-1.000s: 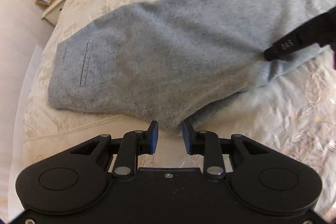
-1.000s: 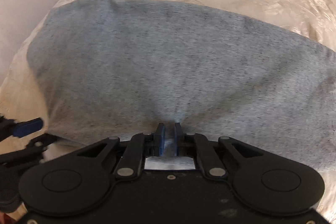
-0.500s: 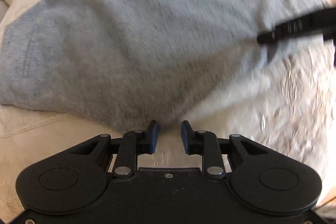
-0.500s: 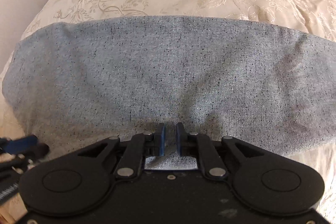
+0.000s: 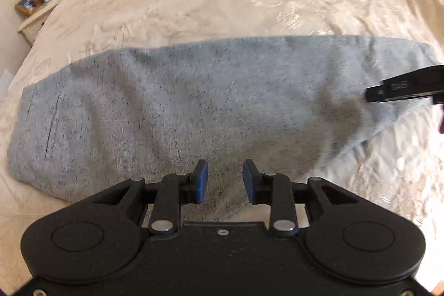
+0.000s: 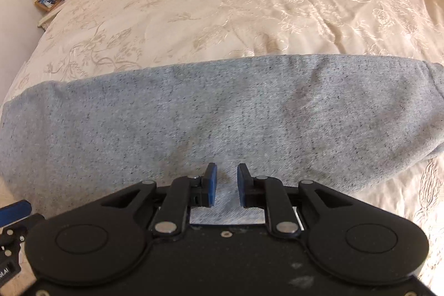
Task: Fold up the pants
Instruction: 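Move the right gripper along the trousers toward the leg hem end, then lower the right gripper onto the trouser hem corner and close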
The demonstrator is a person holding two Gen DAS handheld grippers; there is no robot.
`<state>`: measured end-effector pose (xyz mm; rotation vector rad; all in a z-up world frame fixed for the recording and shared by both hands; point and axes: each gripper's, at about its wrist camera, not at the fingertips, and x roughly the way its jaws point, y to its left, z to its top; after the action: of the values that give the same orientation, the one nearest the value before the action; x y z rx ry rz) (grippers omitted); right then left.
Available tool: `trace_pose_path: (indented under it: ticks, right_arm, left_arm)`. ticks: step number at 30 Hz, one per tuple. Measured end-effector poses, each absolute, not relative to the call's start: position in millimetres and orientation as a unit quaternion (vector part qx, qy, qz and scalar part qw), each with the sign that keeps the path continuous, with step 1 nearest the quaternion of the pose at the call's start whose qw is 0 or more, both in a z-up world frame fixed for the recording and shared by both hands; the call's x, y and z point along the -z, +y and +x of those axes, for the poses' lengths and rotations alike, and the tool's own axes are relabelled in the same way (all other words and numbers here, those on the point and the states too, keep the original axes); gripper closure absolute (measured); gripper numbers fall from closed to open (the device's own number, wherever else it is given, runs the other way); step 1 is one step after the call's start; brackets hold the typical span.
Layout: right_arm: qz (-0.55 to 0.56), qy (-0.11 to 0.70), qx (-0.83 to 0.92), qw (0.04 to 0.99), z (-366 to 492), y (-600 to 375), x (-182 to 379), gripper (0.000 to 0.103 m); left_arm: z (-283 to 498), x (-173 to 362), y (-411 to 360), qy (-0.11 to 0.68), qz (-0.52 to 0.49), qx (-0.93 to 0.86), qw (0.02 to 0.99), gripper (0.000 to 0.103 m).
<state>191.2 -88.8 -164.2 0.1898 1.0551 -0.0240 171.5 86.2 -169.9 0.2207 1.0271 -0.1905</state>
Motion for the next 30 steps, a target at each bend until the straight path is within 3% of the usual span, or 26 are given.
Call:
trace_pose_path:
  ticks: [4,5,7,9,11,15,17,20,21,23,30]
  right_arm:
    - [0.088,0.518,0.042,0.850,193,-127,185,0.085]
    - [0.090,0.523,0.040,0.846,191,-137,190,0.091]
    - [0.109,0.534,0.022,0.838,186,-160,191,0.091]
    - [0.117,0.541,0.007,0.833,182,-182,183,0.090]
    - [0.120,0.522,0.011,0.844,176,-209,171,0.082]
    - [0.183,0.485,0.056,0.853,176,-283,164,0.082]
    - [0.190,0.504,0.089,0.838,182,-319,179,0.082]
    - [0.184,0.544,0.122,0.810,188,-359,199,0.095]
    - [0.202,0.539,0.122,0.809,186,-370,196,0.094]
    - [0.213,0.525,0.127,0.814,179,-383,186,0.082]
    - [0.274,0.502,0.172,0.802,148,-420,186,0.079]
  left_arm:
    - [178,212,90,0.551,0.122,0.034,0.825,0.062]
    - [176,211,88,0.546,0.132,0.036,0.826,0.062]
    - [175,206,81,0.548,0.163,0.033,0.820,0.062]
    - [175,199,75,0.546,0.178,0.014,0.818,0.063]
    - [175,191,67,0.540,0.182,-0.006,0.822,0.063]
    - [175,176,38,0.525,0.185,-0.024,0.831,0.063]
    - [176,169,17,0.515,0.186,-0.018,0.836,0.063]
    - [175,162,-21,0.498,0.208,0.016,0.842,0.063]
    - [174,161,-34,0.492,0.218,0.027,0.843,0.063]
    - [175,162,-54,0.490,0.225,0.046,0.841,0.063]
    - [170,172,-107,0.494,0.248,0.104,0.827,0.063]
